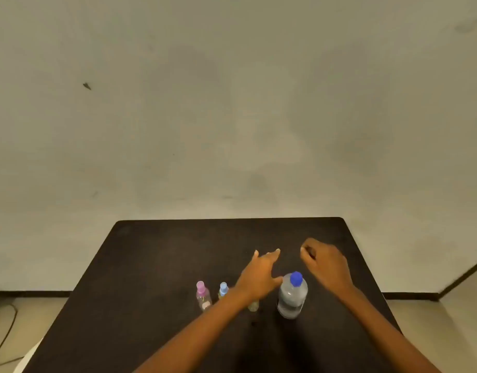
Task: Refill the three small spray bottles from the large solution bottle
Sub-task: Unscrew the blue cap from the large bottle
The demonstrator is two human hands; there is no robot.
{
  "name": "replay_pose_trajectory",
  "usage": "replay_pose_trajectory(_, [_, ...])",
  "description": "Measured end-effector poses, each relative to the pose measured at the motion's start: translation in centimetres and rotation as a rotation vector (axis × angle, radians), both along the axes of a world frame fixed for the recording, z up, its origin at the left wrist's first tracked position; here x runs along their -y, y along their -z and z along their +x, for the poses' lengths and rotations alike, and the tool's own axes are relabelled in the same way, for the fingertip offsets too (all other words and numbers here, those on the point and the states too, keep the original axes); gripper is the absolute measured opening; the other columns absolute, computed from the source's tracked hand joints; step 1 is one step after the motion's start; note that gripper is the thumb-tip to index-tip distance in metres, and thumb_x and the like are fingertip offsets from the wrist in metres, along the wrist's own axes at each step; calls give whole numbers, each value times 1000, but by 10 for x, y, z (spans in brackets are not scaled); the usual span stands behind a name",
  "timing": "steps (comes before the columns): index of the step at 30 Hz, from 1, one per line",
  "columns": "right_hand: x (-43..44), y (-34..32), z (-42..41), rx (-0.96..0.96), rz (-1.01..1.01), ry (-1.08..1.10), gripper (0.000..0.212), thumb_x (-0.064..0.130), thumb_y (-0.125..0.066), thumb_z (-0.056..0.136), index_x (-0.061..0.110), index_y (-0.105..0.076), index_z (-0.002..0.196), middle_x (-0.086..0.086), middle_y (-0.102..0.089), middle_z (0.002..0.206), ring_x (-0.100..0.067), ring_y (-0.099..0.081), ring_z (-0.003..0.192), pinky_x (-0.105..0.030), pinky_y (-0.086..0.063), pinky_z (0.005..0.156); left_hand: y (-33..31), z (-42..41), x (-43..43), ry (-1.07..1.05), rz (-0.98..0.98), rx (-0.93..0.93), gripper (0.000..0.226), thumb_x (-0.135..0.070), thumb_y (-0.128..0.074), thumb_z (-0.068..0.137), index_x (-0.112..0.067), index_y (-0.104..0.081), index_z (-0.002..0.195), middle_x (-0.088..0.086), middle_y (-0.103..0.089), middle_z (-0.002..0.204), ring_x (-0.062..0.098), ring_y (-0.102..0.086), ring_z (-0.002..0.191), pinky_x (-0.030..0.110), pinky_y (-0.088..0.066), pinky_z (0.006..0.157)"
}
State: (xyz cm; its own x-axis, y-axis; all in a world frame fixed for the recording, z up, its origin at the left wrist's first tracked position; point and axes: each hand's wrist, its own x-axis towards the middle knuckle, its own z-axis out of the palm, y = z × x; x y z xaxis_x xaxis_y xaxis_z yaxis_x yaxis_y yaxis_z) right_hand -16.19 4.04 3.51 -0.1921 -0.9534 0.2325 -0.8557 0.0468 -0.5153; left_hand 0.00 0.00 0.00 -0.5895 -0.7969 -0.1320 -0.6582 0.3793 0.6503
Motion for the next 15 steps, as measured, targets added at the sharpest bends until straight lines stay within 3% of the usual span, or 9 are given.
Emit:
replay_pose_trajectory(3, [-8,17,-2,-34,198,-74,7,26,-51,91,21,-55,88,6,-57,75,-4,-52,63,-9,-35,54,20,-16,-27,-153,139,-150,80,-16,-63,86,-16,-14,149,2,-20,156,18,-14,145,32,-18,117])
replay_pose_trajectory(6, [-10,31,1,-71,239,-89,21,40,-48,91,22,-55,97,9,-56,77,-5,-55,70,-16,-42,62,40,-34,-44,-180,205,-251,88,-18,-70,82,-15,-13,149,-4,-18,156,12,-14,144,27,-16,117])
replay_pose_trajectory(9, [-6,35,2,-129,293,-84,26,47,-46,90,23,-52,99,7,-60,84,-7,-57,75,-20,-47,68,51,-42,-45,-296,268,-349,70,-24,-74,75,-31,-37,134,-10,-42,142,8,-38,134,30,-33,112])
replay_pose_trajectory(11, [-6,38,3,-158,318,-100,27,47,-45,91,23,-50,100,8,-57,83,-6,-54,74,-17,-42,65,60,-42,-47,-329,252,-362,57,-35,-70,74,-34,-46,126,-8,-53,133,9,-47,127,35,-40,107])
replay_pose_trajectory(15, [-9,43,4,-122,304,-140,24,43,-45,92,22,-49,102,5,-62,90,-8,-58,81,-18,-43,68,82,-38,-48,-377,238,-490,69,-66,-60,72,-29,-50,129,-8,-59,128,7,-54,121,39,-45,103])
